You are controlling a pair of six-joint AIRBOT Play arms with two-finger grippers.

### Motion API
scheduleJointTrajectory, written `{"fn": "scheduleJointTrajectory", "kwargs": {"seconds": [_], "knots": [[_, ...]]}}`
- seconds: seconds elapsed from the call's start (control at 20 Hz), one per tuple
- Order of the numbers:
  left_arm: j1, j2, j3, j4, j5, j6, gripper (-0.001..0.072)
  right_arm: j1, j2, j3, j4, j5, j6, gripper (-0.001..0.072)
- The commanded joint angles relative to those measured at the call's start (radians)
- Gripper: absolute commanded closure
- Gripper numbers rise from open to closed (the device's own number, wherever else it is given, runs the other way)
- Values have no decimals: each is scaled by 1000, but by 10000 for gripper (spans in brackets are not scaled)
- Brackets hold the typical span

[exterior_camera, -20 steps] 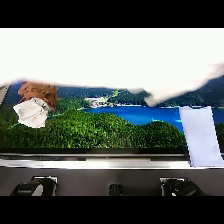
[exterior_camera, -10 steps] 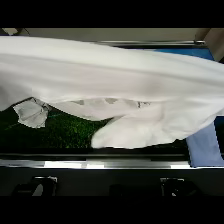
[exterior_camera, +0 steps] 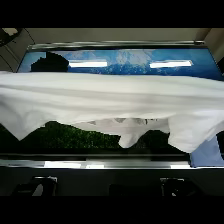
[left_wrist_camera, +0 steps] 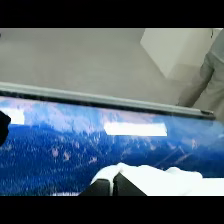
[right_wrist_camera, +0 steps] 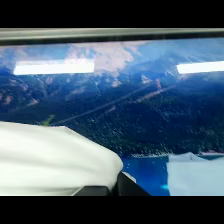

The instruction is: Fold the shirts.

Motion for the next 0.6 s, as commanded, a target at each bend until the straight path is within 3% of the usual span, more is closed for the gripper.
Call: {"fn": "scheduleJointTrajectory", "kwargs": {"seconds": [0.0,0.1,0.15,0.25,0.4,0.55], "knots": [[1,-87,-137,4,-96,5,682,-1,-146,-32,-142,45,18,660],[1,-174,-269,-1,-69,6,681,-5,-286,-116,-126,-72,37,660],[1,-229,-332,-3,-30,10,681,-47,-367,-163,-40,-160,66,660],[1,-356,-407,-16,66,18,680,-186,-528,-204,268,-334,63,660],[1,-584,-386,-134,200,96,680,-374,-735,-204,685,-624,-60,659],[1,-813,-287,-296,349,158,680,-444,-879,-204,919,-782,-102,660]]}}
